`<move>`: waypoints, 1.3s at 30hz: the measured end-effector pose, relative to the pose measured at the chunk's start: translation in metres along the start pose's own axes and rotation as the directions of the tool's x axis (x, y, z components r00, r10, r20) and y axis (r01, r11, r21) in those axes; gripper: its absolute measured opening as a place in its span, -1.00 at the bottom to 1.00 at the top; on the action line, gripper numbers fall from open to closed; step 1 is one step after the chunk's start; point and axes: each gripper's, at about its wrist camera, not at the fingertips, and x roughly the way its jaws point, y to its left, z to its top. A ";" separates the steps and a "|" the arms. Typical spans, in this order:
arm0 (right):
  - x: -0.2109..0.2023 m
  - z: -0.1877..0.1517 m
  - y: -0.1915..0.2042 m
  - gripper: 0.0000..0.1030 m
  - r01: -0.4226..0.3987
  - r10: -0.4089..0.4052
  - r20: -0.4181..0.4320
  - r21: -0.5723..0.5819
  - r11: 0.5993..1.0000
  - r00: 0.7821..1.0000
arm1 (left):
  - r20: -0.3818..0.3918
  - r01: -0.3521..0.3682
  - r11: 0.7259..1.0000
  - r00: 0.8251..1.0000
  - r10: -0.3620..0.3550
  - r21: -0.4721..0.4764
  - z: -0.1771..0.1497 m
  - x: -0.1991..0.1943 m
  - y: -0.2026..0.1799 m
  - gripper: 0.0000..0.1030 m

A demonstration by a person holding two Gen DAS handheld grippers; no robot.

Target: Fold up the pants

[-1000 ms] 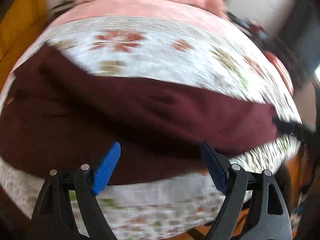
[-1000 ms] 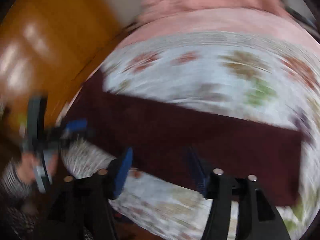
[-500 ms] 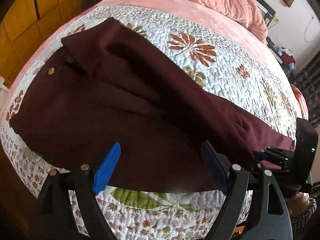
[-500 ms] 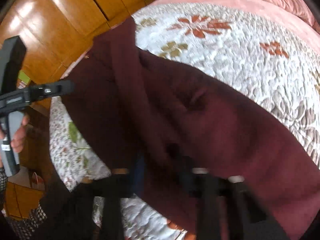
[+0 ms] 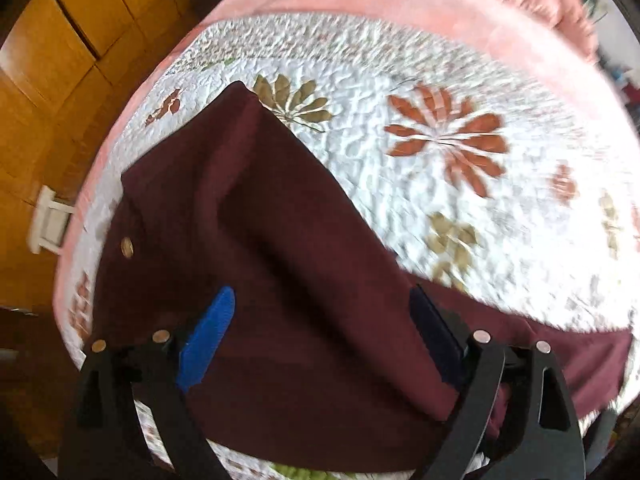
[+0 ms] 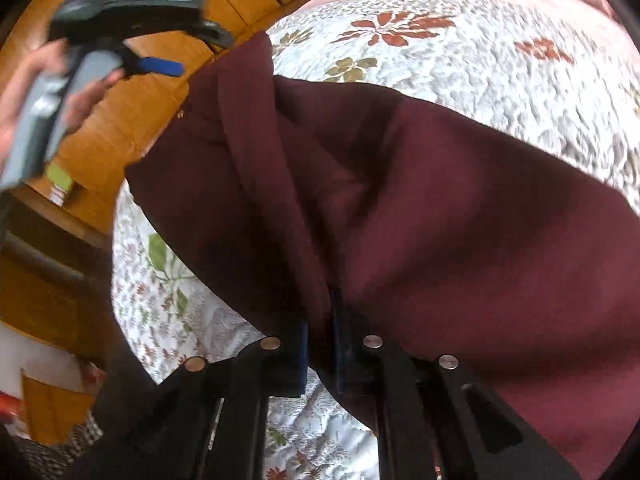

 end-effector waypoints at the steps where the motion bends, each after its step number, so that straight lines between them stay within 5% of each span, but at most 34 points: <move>1: 0.000 0.000 0.000 -0.81 -0.001 0.001 0.002 -0.001 1.000 1.000 | -0.022 -0.033 0.999 0.999 0.033 -0.001 0.011 0.006 -0.001 0.72; 9: 0.001 -0.002 -0.006 -0.82 -0.036 0.035 0.020 0.023 0.999 0.999 | -0.218 -0.176 0.984 0.960 0.175 0.016 0.077 0.060 -0.012 0.72; 14: 0.001 -0.002 -0.008 -0.82 -0.056 0.055 0.024 0.037 0.998 0.998 | -0.293 -0.218 0.976 0.932 0.214 0.020 0.086 0.088 -0.014 0.72; 17: 0.001 -0.002 -0.008 -0.82 -0.056 0.055 0.026 0.033 0.998 0.998 | -0.324 -0.254 0.967 0.913 0.249 0.026 0.084 0.096 -0.007 0.28; 20: 0.000 -0.003 -0.009 -0.82 -0.059 0.058 0.029 0.039 0.997 0.998 | -0.329 -0.228 0.974 0.919 0.218 0.008 0.081 0.095 0.005 -0.12; 24: 0.000 -0.003 -0.010 -0.82 -0.054 0.053 0.029 0.043 0.998 0.998 | -0.293 -0.175 0.984 0.943 0.156 -0.038 0.073 0.079 0.023 -0.69; 30: -0.005 -0.002 -0.007 -0.81 -0.040 0.038 0.031 0.055 0.998 0.999 | -0.054 -0.062 0.993 0.997 0.056 -0.104 0.022 0.006 0.062 -0.78; 34: -0.011 -0.002 -0.003 -0.75 -0.025 0.023 0.038 0.050 0.998 0.999 | 0.104 0.024 0.984 0.995 -0.006 -0.174 -0.036 -0.036 0.104 -0.78; 39: -0.018 -0.003 0.005 -0.72 0.001 -0.002 0.042 0.032 0.999 0.999 | 0.206 0.095 0.959 0.978 -0.040 -0.267 -0.103 -0.049 0.134 -0.79</move>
